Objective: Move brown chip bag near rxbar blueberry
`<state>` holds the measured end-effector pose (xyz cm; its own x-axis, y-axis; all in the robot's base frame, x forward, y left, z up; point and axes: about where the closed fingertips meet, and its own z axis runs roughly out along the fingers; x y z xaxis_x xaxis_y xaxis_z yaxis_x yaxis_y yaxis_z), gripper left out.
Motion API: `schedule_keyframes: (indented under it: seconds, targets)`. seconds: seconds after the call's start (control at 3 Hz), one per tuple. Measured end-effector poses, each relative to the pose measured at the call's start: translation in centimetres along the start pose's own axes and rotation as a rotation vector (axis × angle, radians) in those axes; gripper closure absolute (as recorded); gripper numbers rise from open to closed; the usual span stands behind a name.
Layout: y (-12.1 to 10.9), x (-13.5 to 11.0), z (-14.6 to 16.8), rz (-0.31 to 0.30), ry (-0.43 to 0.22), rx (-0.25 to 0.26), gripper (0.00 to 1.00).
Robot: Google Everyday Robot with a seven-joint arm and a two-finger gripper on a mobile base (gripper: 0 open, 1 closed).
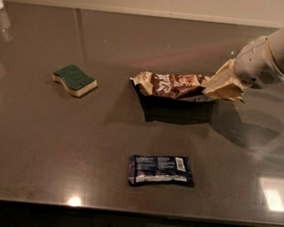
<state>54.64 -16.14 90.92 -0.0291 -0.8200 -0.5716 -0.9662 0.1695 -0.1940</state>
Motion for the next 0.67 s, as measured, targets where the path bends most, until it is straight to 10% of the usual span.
schedule_keyframes:
  seconds: [0.67]
  targets:
    - [5.2,-1.7,-2.0,0.015,-0.041,-0.053,1.00]
